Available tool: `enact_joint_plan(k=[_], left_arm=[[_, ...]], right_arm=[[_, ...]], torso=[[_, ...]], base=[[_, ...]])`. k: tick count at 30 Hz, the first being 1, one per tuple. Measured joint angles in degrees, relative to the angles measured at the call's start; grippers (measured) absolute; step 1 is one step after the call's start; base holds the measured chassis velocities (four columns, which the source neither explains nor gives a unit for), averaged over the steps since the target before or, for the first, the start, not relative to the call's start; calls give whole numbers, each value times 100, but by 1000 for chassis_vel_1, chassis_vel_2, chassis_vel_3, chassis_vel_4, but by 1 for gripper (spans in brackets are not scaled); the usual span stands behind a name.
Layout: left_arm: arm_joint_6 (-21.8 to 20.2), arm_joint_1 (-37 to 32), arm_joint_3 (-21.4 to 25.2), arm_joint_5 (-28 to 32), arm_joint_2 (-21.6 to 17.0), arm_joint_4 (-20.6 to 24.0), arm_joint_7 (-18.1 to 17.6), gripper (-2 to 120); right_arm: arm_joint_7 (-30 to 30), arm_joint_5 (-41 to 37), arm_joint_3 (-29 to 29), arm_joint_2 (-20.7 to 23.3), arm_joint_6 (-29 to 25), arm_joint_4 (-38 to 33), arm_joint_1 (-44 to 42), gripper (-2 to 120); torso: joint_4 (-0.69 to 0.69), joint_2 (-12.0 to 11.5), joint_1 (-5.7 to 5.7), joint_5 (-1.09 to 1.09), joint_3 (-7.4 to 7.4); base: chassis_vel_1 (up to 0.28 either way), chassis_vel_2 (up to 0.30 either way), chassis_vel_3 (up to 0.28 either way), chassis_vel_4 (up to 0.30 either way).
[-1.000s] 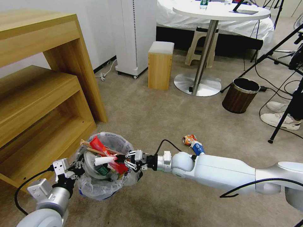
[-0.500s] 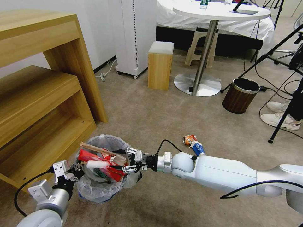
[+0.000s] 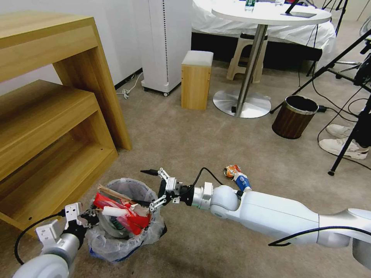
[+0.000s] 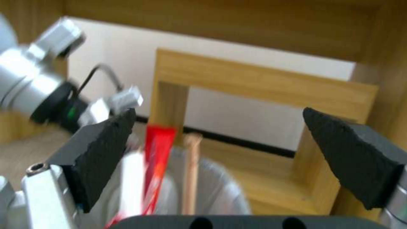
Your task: Pick up the trash bin and place the garbage on the floor into it.
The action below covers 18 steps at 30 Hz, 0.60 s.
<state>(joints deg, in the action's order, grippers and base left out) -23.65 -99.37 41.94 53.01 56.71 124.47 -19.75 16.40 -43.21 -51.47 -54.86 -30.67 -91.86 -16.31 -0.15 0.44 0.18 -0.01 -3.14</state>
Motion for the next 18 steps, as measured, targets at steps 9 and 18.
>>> enact_joint_plan(k=[9,18], left_arm=[[-48,98,15,269,-166,90,-72,1],[-22,103,3,211,-134,223,-1,1]], right_arm=[[-1391,-489,1864,307,840,-650,-976,100],[-2344,-567,3746,690,1205,-830,-1934,100]], torso=[[-1,0,0,3,0],[0,0,0,0,1]], base=[[0,0,0,0],[0,0,0,0]])
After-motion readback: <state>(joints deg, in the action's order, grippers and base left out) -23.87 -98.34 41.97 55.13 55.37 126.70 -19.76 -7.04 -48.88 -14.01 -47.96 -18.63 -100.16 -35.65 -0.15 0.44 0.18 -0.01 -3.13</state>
